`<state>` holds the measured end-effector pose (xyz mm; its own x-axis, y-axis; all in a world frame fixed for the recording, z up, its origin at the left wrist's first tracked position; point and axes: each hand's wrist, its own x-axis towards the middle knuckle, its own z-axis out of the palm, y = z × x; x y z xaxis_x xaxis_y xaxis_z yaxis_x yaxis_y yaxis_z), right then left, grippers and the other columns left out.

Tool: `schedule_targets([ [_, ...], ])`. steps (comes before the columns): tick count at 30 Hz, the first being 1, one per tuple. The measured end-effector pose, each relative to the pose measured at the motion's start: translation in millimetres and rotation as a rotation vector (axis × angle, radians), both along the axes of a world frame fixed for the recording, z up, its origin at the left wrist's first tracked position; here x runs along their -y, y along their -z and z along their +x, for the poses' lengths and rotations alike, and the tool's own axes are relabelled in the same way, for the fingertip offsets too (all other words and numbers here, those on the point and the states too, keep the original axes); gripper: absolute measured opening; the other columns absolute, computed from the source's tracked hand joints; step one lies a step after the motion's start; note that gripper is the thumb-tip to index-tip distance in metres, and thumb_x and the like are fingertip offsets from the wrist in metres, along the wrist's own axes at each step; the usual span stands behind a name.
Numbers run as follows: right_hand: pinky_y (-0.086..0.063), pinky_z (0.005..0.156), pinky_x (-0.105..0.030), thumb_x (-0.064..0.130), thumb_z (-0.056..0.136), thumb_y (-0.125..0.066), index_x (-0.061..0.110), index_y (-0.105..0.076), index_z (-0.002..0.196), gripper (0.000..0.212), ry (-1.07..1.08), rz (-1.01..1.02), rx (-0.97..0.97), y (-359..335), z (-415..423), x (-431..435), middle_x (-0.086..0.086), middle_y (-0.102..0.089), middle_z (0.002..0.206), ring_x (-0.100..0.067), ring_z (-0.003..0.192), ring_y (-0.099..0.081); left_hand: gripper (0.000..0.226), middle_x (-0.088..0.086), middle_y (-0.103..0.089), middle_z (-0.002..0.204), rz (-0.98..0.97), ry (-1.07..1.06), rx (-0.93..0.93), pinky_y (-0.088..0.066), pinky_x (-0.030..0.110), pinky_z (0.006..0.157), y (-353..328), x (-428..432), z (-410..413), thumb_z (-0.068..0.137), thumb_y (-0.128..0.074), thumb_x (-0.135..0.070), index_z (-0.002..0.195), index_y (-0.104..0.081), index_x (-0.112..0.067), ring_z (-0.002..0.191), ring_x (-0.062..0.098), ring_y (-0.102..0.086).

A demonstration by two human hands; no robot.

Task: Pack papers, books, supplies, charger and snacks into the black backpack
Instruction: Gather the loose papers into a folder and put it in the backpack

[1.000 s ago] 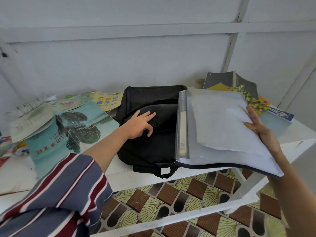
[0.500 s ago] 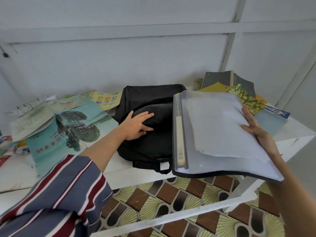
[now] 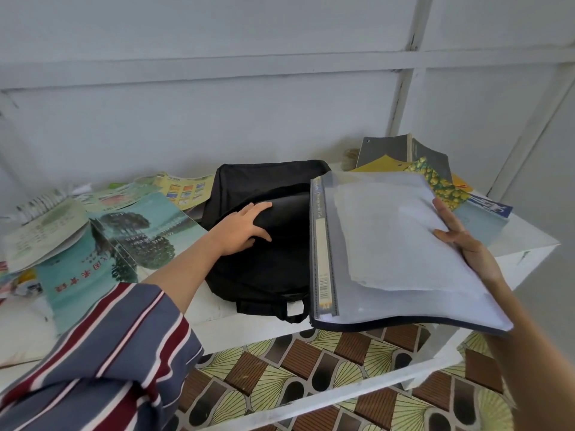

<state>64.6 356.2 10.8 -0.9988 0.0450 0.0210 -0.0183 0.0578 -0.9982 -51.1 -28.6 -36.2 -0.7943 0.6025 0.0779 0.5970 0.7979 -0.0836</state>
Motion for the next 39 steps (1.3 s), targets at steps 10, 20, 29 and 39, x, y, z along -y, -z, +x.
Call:
schedule_targets([
  [10, -0.042, 0.064, 0.001, -0.007, 0.093, -0.028, 0.021, -0.024, 0.144, 0.059, -0.037, 0.072, -0.048, 1.9, 1.0, -7.6, 0.012, -0.026, 0.146, 0.022, 0.092, -0.050, 0.039, 0.000, -0.018, 0.153, 0.082, -0.076, 0.077, -0.037, 0.029, 0.100, -15.2, -7.1, -4.4, 0.092, -0.047, -0.009, 0.126, -0.058, -0.026, 0.125, 0.021, -0.041],
  [20, -0.048, 0.070, -0.006, 0.027, 0.079, -0.063, 0.032, -0.040, 0.131, 0.058, -0.177, -0.148, -0.072, 12.4, 13.8, -17.4, 0.021, -0.037, 0.139, 0.015, 0.096, -0.059, 0.090, -0.010, -0.017, 0.153, 0.331, -0.275, 0.376, -0.021, 0.037, 0.114, -37.3, -7.3, -11.0, 0.064, -0.080, -0.046, 0.141, -0.041, -0.021, 0.140, 0.018, -0.022],
  [29, -0.052, 0.076, -0.017, 0.025, 0.039, -0.088, 0.034, -0.061, 0.118, 0.084, -0.400, -0.217, 0.141, 45.6, 13.7, 9.2, 0.019, -0.044, 0.137, -0.001, 0.114, -0.056, 0.069, -0.002, -0.020, 0.152, 0.282, -0.231, 0.258, -0.025, 0.037, 0.111, -50.7, -10.9, -17.4, 0.071, -0.079, -0.032, 0.133, -0.052, -0.020, 0.136, 0.026, -0.029],
  [39, -0.055, 0.072, -0.024, -0.011, 0.085, -0.042, 0.015, -0.039, 0.140, 0.061, -0.474, -0.173, 0.374, 43.9, -43.9, 82.4, -0.001, -0.049, 0.135, -0.016, 0.098, -0.063, 0.063, -0.003, -0.025, 0.149, 0.257, -0.197, 0.221, -0.028, 0.032, 0.107, -53.6, -11.7, -14.3, 0.074, -0.075, -0.037, 0.131, -0.054, -0.020, 0.131, 0.023, -0.035],
])
